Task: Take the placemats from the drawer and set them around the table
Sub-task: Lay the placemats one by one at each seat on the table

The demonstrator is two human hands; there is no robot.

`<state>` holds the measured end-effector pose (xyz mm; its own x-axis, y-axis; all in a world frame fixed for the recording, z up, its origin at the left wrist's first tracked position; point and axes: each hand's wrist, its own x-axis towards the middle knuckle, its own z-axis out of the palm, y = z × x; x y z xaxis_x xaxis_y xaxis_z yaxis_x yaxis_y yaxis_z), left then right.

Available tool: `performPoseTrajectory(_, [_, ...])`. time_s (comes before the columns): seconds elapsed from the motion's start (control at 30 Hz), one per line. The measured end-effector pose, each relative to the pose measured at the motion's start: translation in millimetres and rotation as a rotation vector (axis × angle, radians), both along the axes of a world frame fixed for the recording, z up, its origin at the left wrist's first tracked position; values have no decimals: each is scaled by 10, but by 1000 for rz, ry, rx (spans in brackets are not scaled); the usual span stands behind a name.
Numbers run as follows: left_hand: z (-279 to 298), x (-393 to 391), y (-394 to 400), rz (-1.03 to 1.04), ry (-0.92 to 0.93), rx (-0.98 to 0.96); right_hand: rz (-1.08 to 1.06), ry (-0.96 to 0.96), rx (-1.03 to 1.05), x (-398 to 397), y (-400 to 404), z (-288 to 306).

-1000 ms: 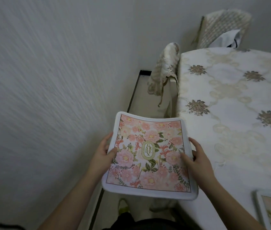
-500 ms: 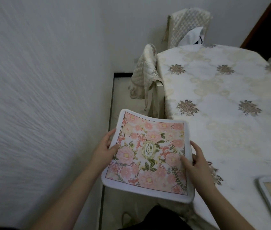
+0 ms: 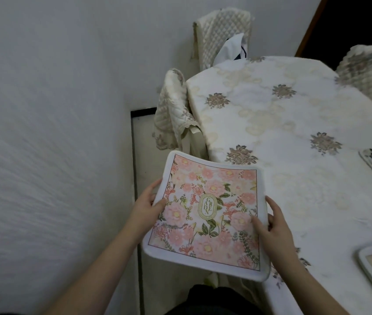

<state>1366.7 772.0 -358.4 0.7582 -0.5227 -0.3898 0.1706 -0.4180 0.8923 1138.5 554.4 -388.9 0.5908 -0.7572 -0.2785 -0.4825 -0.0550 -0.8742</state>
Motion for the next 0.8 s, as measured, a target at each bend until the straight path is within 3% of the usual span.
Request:
performPoseTrajectory(0.5, [-70, 633, -1289, -320, -30, 23, -272, 26, 18, 70, -493, -45])
performPoseTrajectory(0.8, [-320, 1086, -2156, -653, -50, 14, -610, 66, 47, 178, -362, -163])
